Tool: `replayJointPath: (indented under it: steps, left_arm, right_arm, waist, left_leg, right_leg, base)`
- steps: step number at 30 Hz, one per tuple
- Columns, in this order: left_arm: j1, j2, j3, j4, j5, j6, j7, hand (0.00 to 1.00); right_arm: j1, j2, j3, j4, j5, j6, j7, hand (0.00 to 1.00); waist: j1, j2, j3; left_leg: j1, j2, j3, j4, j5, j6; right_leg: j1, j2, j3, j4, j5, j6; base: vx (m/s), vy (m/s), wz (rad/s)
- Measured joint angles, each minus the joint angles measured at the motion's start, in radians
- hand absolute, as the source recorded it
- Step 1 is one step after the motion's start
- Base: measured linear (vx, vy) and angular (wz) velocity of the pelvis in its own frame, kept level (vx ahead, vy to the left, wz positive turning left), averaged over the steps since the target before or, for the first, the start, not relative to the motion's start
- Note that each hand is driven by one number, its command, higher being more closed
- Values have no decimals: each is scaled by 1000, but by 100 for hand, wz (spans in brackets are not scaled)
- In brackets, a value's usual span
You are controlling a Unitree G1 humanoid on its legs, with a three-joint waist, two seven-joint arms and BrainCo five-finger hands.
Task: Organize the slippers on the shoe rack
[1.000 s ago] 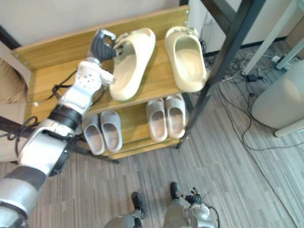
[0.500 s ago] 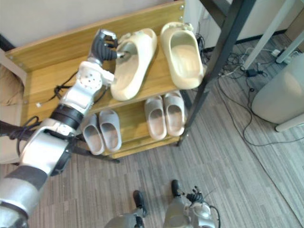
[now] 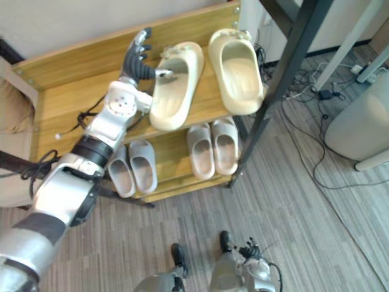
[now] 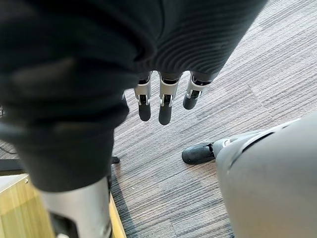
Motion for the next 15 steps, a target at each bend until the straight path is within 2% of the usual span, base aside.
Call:
replayJointPath:
  steps: [3, 9, 13, 15]
  left_arm:
    - [41, -2, 6, -33, -29, -5, 16, 0]
    - [137, -15, 12, -245, -81, -19, 44, 0]
    - [229, -45, 12, -401, -120, -58, 61, 0]
    - [290, -45, 12, -456, -140, -60, 65, 0]
  right_arm:
    - [0, 0, 3, 0, 0, 0, 0, 0]
    - [2, -8, 10, 4, -1, 1, -1, 0]
    - [7, -16, 12, 5, -2, 3, -1, 0]
    - [12, -19, 18, 5, -2, 4, -1, 0]
  waist:
    - [0, 0, 0]
    - [4, 0, 0]
    - [27, 1, -1]
    - [28, 2, -2]
  left_leg:
    - [0, 3, -3, 0, 0, 0]
    - [1, 6, -22, 0, 1, -1]
    - [3, 3, -36, 0, 3, 3]
    - [11, 3, -41, 0, 4, 3]
  right_leg:
    - [1, 2, -5, 0, -1, -2]
    - [14, -1, -20, 0, -4, -1]
    - [23, -3, -33, 0, -5, 0]
    - [34, -2, -44, 0, -6, -2]
  base:
    - [2, -7, 1]
    - [13, -11, 10]
    - [-5, 6, 9]
    - [-10, -2, 10]
